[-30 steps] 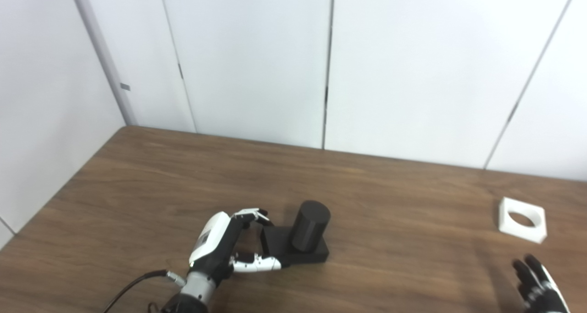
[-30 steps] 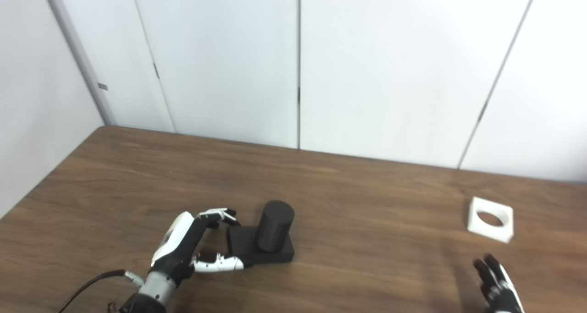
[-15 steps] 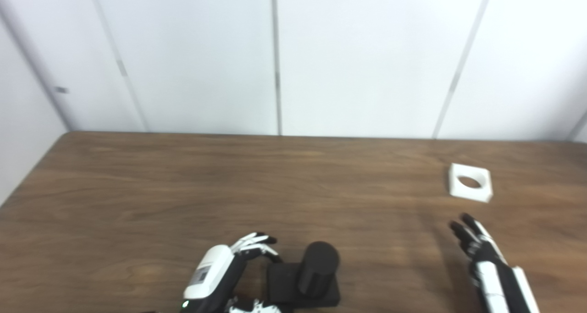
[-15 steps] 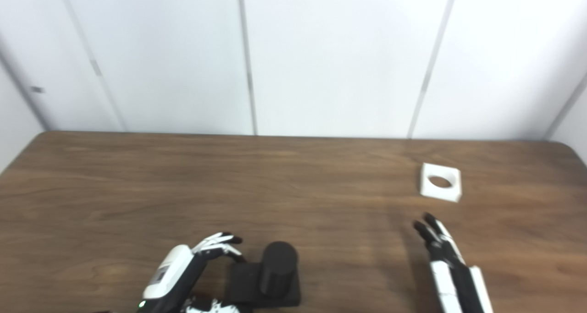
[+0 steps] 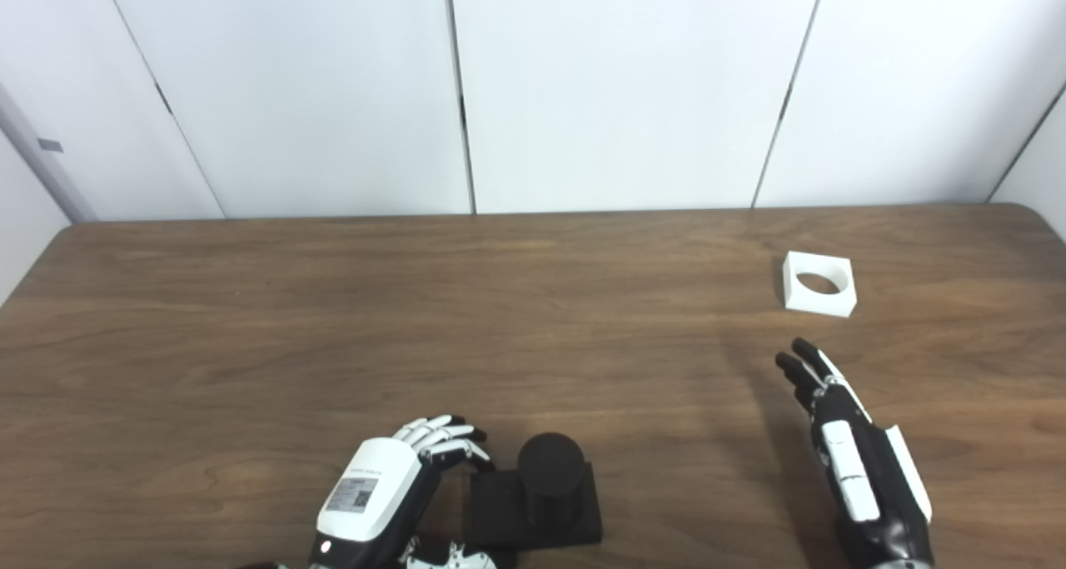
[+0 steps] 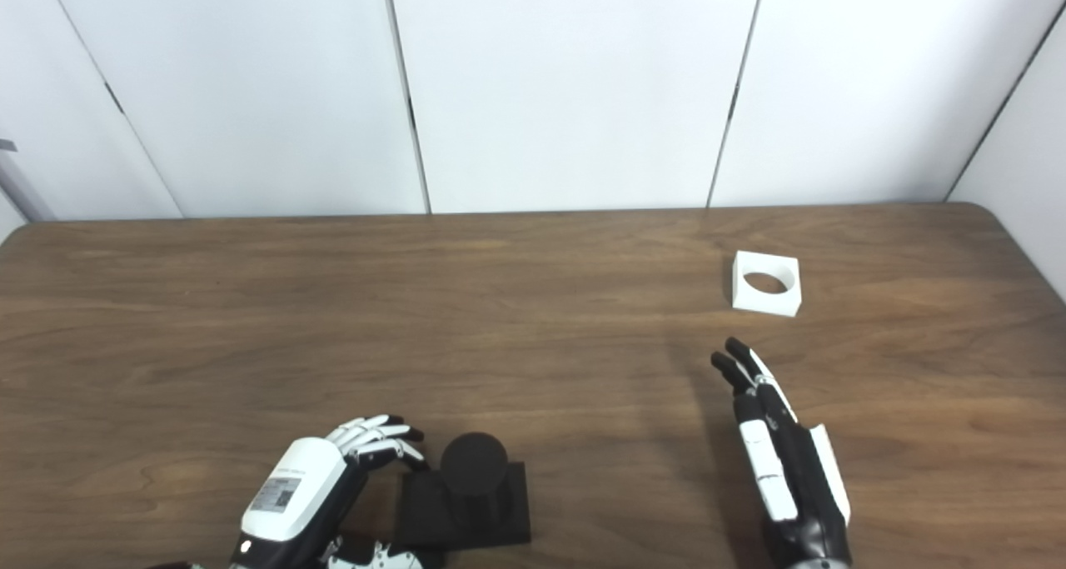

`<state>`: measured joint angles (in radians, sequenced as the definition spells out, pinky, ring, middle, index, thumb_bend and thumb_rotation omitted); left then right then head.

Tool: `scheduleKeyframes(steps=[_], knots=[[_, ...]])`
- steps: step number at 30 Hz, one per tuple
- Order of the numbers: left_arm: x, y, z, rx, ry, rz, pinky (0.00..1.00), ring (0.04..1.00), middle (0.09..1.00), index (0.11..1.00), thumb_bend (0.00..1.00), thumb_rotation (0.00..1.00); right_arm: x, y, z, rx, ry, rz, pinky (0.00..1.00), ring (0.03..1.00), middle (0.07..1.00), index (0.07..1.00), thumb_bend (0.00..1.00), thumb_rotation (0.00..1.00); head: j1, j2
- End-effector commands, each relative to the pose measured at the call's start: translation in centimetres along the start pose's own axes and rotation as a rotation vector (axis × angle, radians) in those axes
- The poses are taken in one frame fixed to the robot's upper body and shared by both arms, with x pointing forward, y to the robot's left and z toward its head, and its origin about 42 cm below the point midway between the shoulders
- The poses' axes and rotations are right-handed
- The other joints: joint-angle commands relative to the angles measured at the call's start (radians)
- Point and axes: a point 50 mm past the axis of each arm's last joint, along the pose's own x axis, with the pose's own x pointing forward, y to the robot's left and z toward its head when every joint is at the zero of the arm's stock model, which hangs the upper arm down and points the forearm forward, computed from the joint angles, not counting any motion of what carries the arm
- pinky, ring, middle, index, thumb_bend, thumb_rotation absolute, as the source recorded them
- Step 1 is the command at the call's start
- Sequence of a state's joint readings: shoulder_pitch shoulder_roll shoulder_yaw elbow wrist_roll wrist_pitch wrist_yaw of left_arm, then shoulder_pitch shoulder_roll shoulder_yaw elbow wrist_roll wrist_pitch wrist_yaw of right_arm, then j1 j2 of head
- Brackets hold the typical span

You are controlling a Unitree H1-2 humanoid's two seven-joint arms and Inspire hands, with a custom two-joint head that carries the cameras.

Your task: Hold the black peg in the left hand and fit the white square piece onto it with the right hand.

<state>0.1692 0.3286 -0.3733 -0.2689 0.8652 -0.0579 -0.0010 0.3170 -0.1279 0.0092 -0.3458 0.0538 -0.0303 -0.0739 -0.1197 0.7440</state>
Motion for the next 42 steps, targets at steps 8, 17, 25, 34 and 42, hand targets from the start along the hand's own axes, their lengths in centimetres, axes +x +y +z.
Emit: scheduleKeyframes(steps=[8, 17, 25, 34, 42], knots=[[-0.8, -1.2, -0.7, 0.068, 0.064, -0.054, 0.84, 0.838, 0.784, 0.488, 0.52, 0.05, -0.1, 1.3, 1.2, 0.052, -0.050, -0.029, 0.98, 0.940, 0.881, 0.907, 0.54, 0.91, -0.007, 0.006], [-0.6, -1.1, -1.7, 0.009, 0.096, -0.061, 0.81, 0.836, 0.783, 0.488, 0.52, 0.04, 1.5, 1.2, 2.8, -0.098, -0.046, 0.007, 0.93, 0.930, 0.912, 0.902, 0.58, 0.44, -0.120, -0.020], [-0.6, -0.9, -2.3, -0.022, 0.085, -0.062, 0.75, 0.827, 0.785, 0.488, 0.52, 0.04, 5.5, -1.4, 6.1, -0.547, 0.012, 0.081, 0.93, 0.952, 0.952, 0.912, 0.77, 0.37, -0.246, -0.058], [-1.3, -1.1, -3.9, -0.029, 0.093, -0.078, 0.74, 0.832, 0.785, 0.488, 0.52, 0.04, 10.5, -2.2, 8.4, -0.845, -0.008, 0.087, 1.00, 1.000, 1.000, 0.905, 0.89, 0.21, -0.358, -0.121], [-1.9, -1.4, -5.1, -0.038, 0.089, -0.074, 0.74, 0.829, 0.787, 0.488, 0.52, 0.04, 16.0, -2.1, 8.8, -1.069, 0.015, 0.083, 1.00, 1.000, 1.000, 0.891, 0.86, 0.20, -0.363, -0.142]])
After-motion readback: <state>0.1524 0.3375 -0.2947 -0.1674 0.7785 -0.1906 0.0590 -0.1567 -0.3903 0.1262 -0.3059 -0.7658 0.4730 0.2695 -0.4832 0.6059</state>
